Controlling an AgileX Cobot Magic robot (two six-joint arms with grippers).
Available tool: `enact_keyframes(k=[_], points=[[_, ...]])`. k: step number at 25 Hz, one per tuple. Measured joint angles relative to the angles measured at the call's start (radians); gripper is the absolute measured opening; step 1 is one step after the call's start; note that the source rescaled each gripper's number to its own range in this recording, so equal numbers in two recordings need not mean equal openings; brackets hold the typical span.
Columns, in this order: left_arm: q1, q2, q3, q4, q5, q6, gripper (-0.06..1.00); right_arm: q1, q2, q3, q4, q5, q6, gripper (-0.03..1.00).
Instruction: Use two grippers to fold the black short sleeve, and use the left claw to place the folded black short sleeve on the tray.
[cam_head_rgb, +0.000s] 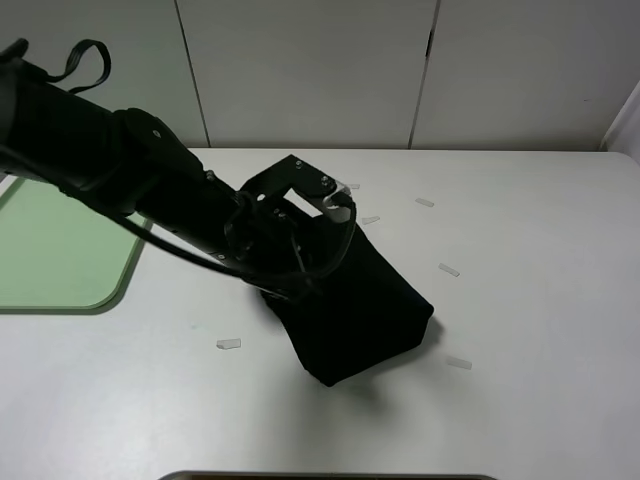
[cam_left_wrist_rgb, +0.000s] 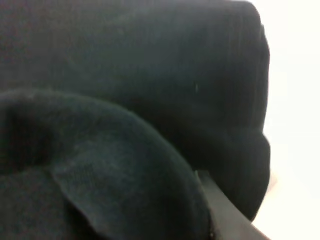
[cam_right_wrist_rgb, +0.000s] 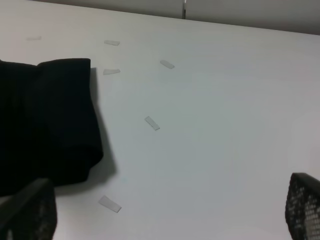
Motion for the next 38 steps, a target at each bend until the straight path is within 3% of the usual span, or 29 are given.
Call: enact_keyframes(k=[7, 11, 14, 28, 34, 38], points=[[-0.003, 0.04, -0.059, -0.383, -0.01, -0.083, 0.09, 0.0, 0.0, 0.0, 0.0, 0.0, 0.0, 1.0], [-0.003, 0.077, -0.085, -0.571, -0.024, -0.037, 0.09, 0.0, 0.0, 0.0, 0.0, 0.0, 0.0, 1.0], [-0.003, 0.123, -0.093, -0.653, -0.03, 0.015, 0.09, 0.0, 0.0, 0.0, 0.0, 0.0, 0.0, 1.0], [-0.003, 0.169, -0.143, -0.686, -0.047, 0.248, 0.09, 0.0, 0.0, 0.0, 0.0, 0.0, 0.0, 1.0], [0.001, 0.17, -0.151, -0.682, -0.032, 0.259, 0.09, 0.0, 0.0, 0.0, 0.0, 0.0, 0.0, 1.0], [0.024, 0.17, -0.151, -0.591, 0.018, 0.21, 0.09, 0.0, 0.0, 0.0, 0.0, 0.0, 0.0, 1.0]])
